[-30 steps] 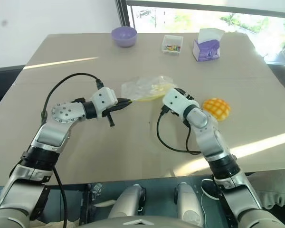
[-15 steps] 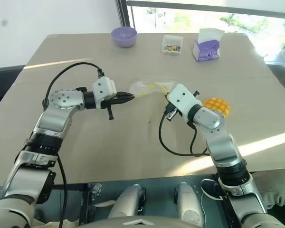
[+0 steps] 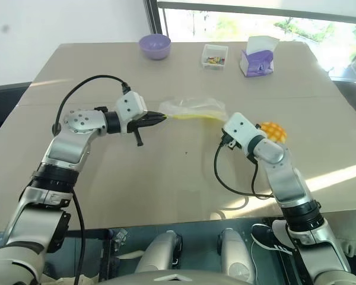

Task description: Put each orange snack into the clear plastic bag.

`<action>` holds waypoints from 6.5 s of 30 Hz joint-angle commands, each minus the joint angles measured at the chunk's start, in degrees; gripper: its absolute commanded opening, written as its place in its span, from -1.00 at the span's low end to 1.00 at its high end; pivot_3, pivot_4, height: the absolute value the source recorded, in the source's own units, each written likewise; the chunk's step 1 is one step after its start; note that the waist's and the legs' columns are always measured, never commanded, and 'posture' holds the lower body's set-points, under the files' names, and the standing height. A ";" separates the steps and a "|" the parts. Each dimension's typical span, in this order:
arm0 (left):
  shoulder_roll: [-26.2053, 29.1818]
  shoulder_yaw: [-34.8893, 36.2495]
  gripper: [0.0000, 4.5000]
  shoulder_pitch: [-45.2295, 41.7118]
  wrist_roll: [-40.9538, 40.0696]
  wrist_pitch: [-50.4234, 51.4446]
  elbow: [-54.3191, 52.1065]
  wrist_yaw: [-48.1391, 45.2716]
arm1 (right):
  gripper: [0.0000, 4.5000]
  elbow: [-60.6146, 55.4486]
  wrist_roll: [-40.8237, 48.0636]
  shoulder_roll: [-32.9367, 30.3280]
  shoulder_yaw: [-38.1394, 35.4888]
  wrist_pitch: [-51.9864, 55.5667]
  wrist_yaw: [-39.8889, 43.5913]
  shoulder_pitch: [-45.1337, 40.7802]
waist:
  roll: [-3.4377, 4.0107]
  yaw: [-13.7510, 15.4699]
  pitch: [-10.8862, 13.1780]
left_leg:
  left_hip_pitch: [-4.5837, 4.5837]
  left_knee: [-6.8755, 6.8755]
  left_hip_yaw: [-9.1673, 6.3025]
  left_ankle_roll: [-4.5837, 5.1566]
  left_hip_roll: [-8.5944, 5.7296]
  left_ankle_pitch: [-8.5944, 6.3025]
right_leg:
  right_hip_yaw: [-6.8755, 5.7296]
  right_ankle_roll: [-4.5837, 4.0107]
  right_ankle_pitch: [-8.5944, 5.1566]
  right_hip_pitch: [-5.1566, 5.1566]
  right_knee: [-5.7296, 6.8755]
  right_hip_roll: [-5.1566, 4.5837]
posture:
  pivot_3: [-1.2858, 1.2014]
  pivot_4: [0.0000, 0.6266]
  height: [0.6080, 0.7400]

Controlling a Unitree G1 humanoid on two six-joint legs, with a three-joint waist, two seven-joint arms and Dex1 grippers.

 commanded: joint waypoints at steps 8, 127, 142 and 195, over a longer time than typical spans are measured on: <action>0.11 1.56 -1.00 1.61 0.28 7.63 -8.90 3.36 | -0.98 -8.64 8.65 3.34 -1.37 1.61 2.78 -3.39 | 0.00 -0.04 0.00 | 0.00 0.05 -0.04 0.03 0.03 -0.02 | -0.01 0.00 0.00 0.02 0.04 0.03 | 0.03 -0.52 1.00; -3.36 0.90 -1.00 3.64 -1.58 15.22 -16.75 6.78 | -0.98 -3.47 15.97 10.78 1.90 8.07 0.33 -6.27 | 0.02 0.09 0.01 | 0.01 0.17 -0.08 0.03 0.03 -0.02 | -0.04 0.00 0.00 0.06 0.09 0.04 | 0.03 -0.52 1.00; -2.71 0.35 -1.00 5.07 -1.16 13.71 -18.05 5.72 | -0.98 -0.37 16.47 13.18 0.46 8.68 -2.83 -7.56 | 0.02 0.07 0.01 | 0.01 0.17 -0.07 0.03 0.03 -0.02 | -0.04 0.00 0.00 0.06 0.09 0.04 | 0.03 -0.52 1.00; -2.21 -1.15 -1.00 8.80 -1.28 10.01 -20.94 2.81 | -0.98 15.43 15.40 23.93 -6.69 4.34 -19.41 -10.50 | 0.06 0.09 0.04 | 0.02 0.15 -0.07 0.04 0.03 -0.02 | -0.04 -0.01 0.00 0.06 0.09 0.03 | 0.03 -0.52 1.00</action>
